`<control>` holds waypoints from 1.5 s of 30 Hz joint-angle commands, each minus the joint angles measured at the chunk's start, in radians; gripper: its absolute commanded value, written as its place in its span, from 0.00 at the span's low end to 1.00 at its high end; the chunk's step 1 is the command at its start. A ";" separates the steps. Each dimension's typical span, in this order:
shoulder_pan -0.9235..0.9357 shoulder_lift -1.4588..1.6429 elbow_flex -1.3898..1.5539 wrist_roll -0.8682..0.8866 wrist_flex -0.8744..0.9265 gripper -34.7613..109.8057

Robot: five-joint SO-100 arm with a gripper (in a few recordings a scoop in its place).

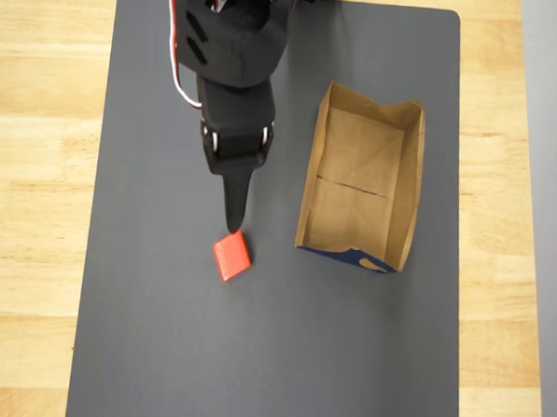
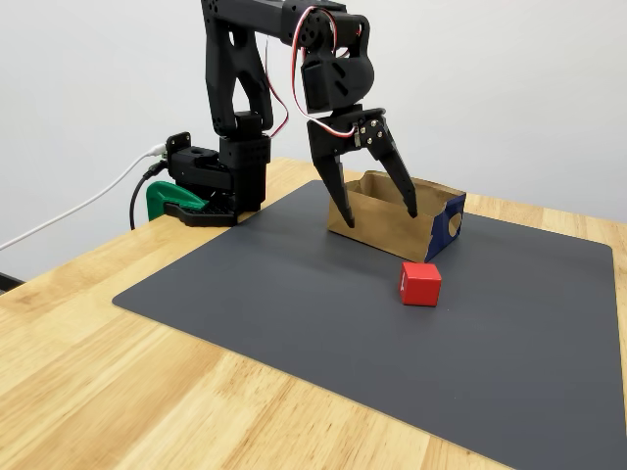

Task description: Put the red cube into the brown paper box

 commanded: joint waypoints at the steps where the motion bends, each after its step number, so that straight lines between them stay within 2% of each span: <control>1: -0.011 -0.089 -0.066 0.003 -0.025 0.48; 13: -0.046 -0.347 -0.314 0.043 -0.003 0.48; 30: -0.069 -0.515 -0.437 -0.049 0.054 0.48; 45: -0.081 -0.580 -0.532 -0.028 0.094 0.36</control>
